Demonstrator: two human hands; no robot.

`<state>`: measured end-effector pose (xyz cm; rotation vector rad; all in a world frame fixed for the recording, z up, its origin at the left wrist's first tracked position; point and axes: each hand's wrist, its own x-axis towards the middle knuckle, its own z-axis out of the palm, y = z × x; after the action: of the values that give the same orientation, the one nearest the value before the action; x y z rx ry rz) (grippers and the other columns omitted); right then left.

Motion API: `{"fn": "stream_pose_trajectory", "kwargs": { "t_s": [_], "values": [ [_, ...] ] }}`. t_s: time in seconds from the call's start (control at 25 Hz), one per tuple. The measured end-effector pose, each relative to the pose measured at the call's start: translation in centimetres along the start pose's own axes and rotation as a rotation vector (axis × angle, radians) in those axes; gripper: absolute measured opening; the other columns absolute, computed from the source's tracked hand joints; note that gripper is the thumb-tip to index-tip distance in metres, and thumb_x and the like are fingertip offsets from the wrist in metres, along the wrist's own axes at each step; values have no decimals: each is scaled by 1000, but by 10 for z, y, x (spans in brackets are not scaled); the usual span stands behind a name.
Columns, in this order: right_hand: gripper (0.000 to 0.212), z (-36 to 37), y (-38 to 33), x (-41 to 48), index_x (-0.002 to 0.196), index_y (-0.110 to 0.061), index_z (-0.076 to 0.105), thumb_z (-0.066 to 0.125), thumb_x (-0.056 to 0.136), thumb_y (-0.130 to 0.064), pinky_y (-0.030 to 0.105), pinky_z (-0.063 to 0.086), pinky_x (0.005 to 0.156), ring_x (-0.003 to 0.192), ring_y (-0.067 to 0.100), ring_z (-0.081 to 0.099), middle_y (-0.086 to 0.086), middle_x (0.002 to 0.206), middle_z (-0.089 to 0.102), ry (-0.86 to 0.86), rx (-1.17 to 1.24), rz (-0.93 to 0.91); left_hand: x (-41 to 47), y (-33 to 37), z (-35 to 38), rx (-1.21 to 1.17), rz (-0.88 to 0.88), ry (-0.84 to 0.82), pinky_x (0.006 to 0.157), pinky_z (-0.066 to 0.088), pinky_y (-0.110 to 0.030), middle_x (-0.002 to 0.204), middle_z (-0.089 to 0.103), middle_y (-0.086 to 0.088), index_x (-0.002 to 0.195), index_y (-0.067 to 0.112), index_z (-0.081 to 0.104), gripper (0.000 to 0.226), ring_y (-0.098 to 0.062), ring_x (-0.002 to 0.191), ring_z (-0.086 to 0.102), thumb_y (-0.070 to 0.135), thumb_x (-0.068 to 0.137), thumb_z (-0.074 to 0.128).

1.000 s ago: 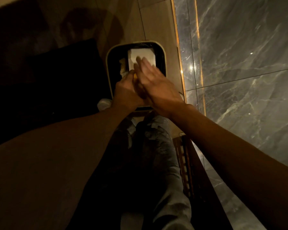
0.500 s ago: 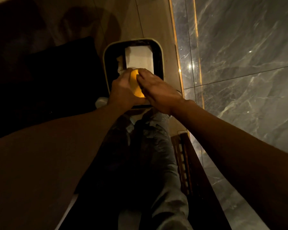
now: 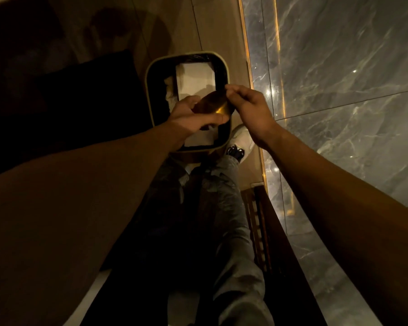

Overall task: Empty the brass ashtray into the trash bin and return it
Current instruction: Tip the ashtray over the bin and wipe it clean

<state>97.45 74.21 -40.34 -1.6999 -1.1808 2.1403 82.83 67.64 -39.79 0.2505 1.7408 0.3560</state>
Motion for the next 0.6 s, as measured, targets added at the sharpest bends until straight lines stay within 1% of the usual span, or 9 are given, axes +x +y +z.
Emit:
{"fn": "stream_pose_trajectory", "kwargs": {
  "t_s": [0.08, 0.12, 0.2, 0.28, 0.36, 0.4, 0.44, 0.52, 0.6],
  "values": [
    [25, -7, -8, -2, 117, -6, 64, 49, 99, -16, 12, 46, 82, 89, -4, 61, -8, 95, 66, 5, 8, 16, -8, 6, 7, -236, -46, -50, 79, 48, -25, 110, 66, -5, 133, 3, 54, 72, -18, 97, 63, 29, 72, 83],
    [24, -10, -12, -4, 114, -8, 65, 49, 99, -18, 17, 46, 86, 93, 0, 62, -6, 96, 66, 0, 12, 22, -13, 10, 9, -314, -52, -79, 84, 48, -27, 107, 67, -5, 128, 4, 59, 63, -18, 99, 62, 31, 76, 79],
    [22, -16, -21, -14, 109, -10, 66, 49, 99, -19, 33, 48, 100, 107, 17, 62, 3, 103, 66, -2, 40, 18, -27, 20, 10, -422, -77, -111, 95, 51, -34, 112, 69, -2, 121, 15, 64, 47, -19, 110, 63, 40, 82, 73],
    [20, -22, -33, -29, 110, -10, 64, 49, 99, -16, 42, 46, 106, 111, 24, 59, 9, 110, 63, 1, 68, -4, -42, 35, 4, -499, -103, -77, 94, 54, -44, 120, 65, -3, 120, 24, 60, 40, -25, 116, 61, 47, 88, 65],
    [22, -27, -47, -46, 117, -10, 62, 49, 100, -13, 43, 48, 103, 113, 24, 58, 8, 114, 61, -5, 60, -26, -58, 50, -5, -471, -100, -49, 90, 57, -48, 130, 59, -5, 131, 25, 54, 47, -29, 119, 59, 51, 91, 59],
    [23, -29, -55, -57, 120, -10, 60, 49, 99, -12, 43, 49, 101, 115, 25, 58, 8, 115, 61, -6, 42, -40, -70, 57, -9, -450, -91, -52, 88, 58, -48, 131, 58, -5, 133, 26, 52, 47, -29, 119, 60, 51, 93, 56],
    [24, -31, -63, -69, 121, -11, 59, 49, 99, -10, 43, 50, 99, 115, 27, 59, 9, 115, 61, -1, 20, -58, -83, 64, -13, -444, -83, -57, 85, 59, -47, 129, 58, -4, 133, 28, 52, 44, -29, 118, 61, 50, 95, 54],
    [26, -33, -85, -94, 121, -9, 56, 50, 96, -4, 44, 53, 93, 105, 27, 61, 13, 110, 62, 25, -4, -118, -111, 82, -22, -477, -46, -65, 79, 61, -46, 127, 59, -3, 130, 31, 52, 36, -29, 114, 63, 45, 97, 52],
    [27, -33, -114, -120, 120, -9, 57, 52, 94, -2, 45, 55, 90, 103, 27, 62, 16, 112, 63, 67, 15, -151, -147, 100, -29, -503, 20, -82, 81, 61, -48, 129, 58, -5, 125, 33, 51, 28, -29, 113, 63, 40, 98, 51]
  ]
}}
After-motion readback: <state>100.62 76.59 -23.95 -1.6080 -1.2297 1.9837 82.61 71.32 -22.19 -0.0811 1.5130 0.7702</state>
